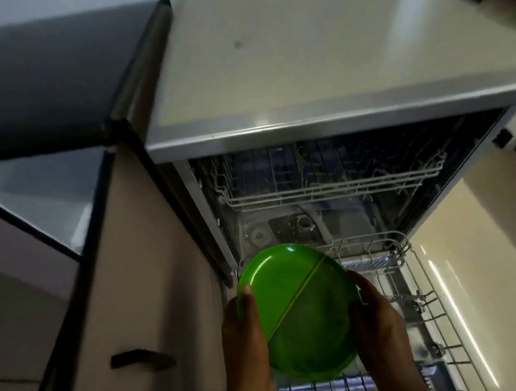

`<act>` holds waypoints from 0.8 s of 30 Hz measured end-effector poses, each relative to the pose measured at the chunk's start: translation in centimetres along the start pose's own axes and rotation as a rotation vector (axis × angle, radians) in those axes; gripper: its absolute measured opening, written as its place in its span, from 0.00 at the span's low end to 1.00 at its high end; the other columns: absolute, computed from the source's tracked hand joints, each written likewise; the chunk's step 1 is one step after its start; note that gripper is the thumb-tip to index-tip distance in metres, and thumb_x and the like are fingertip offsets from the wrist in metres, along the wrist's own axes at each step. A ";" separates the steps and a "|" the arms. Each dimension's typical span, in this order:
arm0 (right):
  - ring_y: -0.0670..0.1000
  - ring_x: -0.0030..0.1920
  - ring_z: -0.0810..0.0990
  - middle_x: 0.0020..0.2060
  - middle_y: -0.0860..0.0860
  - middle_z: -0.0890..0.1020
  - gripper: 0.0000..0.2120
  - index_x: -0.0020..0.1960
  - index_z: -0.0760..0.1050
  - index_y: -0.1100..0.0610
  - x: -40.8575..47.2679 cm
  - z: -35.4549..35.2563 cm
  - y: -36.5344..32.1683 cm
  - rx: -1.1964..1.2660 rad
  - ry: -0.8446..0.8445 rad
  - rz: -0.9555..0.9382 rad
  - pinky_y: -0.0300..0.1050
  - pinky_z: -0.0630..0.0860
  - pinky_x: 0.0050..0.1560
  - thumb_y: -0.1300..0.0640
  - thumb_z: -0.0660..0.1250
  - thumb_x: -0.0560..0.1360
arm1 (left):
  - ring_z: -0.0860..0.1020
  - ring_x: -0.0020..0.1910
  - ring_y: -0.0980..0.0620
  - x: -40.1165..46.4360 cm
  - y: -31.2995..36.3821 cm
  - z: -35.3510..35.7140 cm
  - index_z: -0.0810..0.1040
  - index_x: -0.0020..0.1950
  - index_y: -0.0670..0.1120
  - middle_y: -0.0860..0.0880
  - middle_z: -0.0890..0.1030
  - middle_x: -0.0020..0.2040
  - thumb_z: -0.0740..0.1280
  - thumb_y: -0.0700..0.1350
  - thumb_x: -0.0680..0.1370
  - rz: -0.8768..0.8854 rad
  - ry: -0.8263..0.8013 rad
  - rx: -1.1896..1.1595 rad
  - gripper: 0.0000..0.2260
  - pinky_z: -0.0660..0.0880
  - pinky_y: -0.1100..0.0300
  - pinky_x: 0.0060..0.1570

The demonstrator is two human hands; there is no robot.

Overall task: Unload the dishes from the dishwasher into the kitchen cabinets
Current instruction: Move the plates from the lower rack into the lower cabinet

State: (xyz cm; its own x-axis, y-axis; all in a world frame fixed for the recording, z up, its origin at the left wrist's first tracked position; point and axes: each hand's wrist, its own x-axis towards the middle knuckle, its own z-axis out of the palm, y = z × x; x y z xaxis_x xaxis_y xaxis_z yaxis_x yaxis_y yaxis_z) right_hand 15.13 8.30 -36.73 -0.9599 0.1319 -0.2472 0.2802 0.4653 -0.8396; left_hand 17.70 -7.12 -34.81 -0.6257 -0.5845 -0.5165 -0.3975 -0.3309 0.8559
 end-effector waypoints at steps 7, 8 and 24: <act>0.54 0.45 0.76 0.54 0.58 0.82 0.21 0.67 0.73 0.50 -6.2 -6.8 -13.5 -0.078 0.082 -0.150 0.42 0.68 0.43 0.65 0.61 0.77 | 0.79 0.51 0.39 -7.7 10.9 -3.4 0.79 0.53 0.44 0.40 0.81 0.52 0.67 0.55 0.72 0.057 0.037 -0.039 0.18 0.76 0.40 0.54; 0.55 0.42 0.76 0.52 0.60 0.82 0.21 0.66 0.74 0.51 -6.8 -7.6 -14.9 -0.099 0.088 -0.150 0.43 0.67 0.42 0.66 0.61 0.76 | 0.80 0.50 0.39 -8.0 11.3 -3.3 0.80 0.50 0.44 0.39 0.82 0.50 0.66 0.59 0.66 0.062 0.018 -0.068 0.22 0.77 0.39 0.52; 0.58 0.41 0.80 0.41 0.56 0.83 0.13 0.59 0.78 0.56 -24.8 -14.5 -33.6 0.076 0.096 -0.520 0.47 0.75 0.43 0.59 0.62 0.76 | 0.80 0.48 0.40 -26.1 30.2 -17.8 0.75 0.52 0.42 0.38 0.79 0.53 0.61 0.43 0.81 0.186 -0.042 -0.398 0.06 0.77 0.39 0.50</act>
State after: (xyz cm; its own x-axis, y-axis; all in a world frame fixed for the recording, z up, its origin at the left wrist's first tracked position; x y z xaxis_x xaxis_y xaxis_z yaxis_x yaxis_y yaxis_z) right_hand 29.46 2.08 4.65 -0.9672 -0.0187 0.2534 -0.2369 0.4263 -0.8730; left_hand 33.92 -15.05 5.00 -0.6925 -0.6328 -0.3465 0.0084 -0.4874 0.8731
